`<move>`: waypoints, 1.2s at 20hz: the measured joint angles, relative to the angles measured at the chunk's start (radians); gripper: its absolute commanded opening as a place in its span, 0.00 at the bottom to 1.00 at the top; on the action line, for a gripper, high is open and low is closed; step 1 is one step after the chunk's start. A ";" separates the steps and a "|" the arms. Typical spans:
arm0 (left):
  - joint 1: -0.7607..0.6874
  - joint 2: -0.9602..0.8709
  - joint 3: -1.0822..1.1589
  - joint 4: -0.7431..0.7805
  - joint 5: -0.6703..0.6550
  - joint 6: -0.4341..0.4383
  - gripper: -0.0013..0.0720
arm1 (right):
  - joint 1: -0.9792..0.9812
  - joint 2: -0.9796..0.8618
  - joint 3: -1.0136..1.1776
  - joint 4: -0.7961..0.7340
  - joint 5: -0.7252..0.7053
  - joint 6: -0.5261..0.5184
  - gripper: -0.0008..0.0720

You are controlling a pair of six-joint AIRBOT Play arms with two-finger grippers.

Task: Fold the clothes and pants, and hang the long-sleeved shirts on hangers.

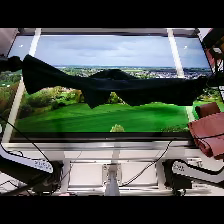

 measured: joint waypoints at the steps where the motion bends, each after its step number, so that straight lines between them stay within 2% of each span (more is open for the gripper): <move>1: -0.008 0.024 -0.031 0.029 0.019 0.011 0.04 | 0.000 0.025 -0.013 0.000 0.000 -0.011 0.06; 5: -0.027 0.177 -0.208 0.072 0.106 0.095 0.04 | -0.002 0.174 -0.104 -0.006 -0.017 -0.041 0.06; 10: 0.018 0.491 -0.677 0.091 0.252 0.224 0.05 | -0.005 0.412 -0.375 -0.038 -0.020 -0.051 0.07; 15: 0.132 0.681 -1.046 0.150 0.262 0.263 0.05 | -0.006 0.523 -0.535 -0.120 0.188 -0.055 0.06; 20: 0.177 0.729 -1.147 0.282 0.232 0.273 0.07 | -0.006 0.546 -0.570 -0.291 0.378 -0.074 0.07; 21: 0.180 0.732 -1.154 0.294 0.230 0.274 0.22 | -0.006 0.547 -0.572 -0.308 0.398 -0.077 0.07; 22: 0.182 0.734 -1.158 0.303 0.223 0.277 0.53 | -0.006 0.548 -0.574 -0.320 0.413 -0.081 0.07; 23: 0.184 0.736 -1.162 0.312 0.216 0.277 0.77 | -0.006 0.549 -0.575 -0.332 0.426 -0.084 0.07; 24: 0.185 0.737 -1.165 0.317 0.206 0.277 0.79 | -0.006 0.550 -0.576 -0.339 0.436 -0.085 0.07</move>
